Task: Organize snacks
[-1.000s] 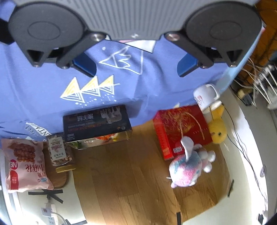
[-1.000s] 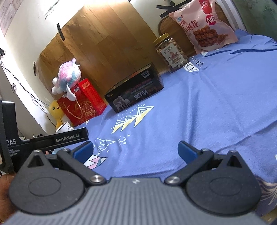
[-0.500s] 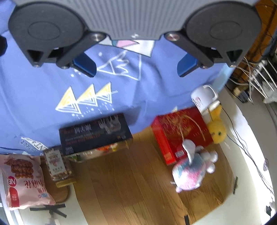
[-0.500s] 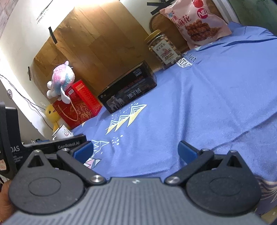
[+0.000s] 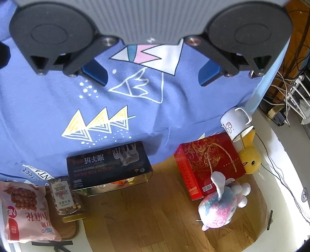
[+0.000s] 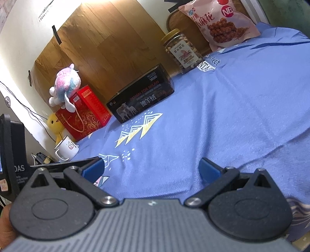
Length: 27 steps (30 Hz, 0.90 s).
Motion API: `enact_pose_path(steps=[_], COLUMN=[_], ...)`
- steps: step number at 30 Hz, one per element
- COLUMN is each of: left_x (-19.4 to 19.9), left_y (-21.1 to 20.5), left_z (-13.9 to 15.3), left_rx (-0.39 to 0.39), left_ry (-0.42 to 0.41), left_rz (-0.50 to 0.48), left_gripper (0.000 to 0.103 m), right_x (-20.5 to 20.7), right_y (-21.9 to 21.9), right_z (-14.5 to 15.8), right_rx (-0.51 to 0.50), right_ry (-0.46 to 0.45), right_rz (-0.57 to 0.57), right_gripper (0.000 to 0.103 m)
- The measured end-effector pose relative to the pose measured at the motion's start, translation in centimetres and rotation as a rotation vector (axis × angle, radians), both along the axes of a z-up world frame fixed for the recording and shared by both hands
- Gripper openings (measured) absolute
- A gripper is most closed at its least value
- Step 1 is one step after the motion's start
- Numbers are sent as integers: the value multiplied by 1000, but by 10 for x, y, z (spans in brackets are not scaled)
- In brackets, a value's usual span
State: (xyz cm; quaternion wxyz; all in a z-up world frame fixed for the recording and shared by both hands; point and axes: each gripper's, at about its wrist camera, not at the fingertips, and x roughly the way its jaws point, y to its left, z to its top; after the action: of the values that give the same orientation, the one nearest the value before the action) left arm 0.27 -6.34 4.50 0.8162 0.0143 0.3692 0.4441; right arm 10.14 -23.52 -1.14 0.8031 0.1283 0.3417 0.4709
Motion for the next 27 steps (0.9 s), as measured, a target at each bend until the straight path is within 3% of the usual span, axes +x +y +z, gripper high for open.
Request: enact_pose_path(steps=[27], left_x=[-1], left_y=[6], left_z=[-5], left_rx=[-37], left_ry=[-10], left_rz=[-9], left_gripper=[103], right_x=[2], right_y=[4], right_z=[-2], right_rx=[-8], right_ry=[6], right_rz=[-2], right_gripper=[103])
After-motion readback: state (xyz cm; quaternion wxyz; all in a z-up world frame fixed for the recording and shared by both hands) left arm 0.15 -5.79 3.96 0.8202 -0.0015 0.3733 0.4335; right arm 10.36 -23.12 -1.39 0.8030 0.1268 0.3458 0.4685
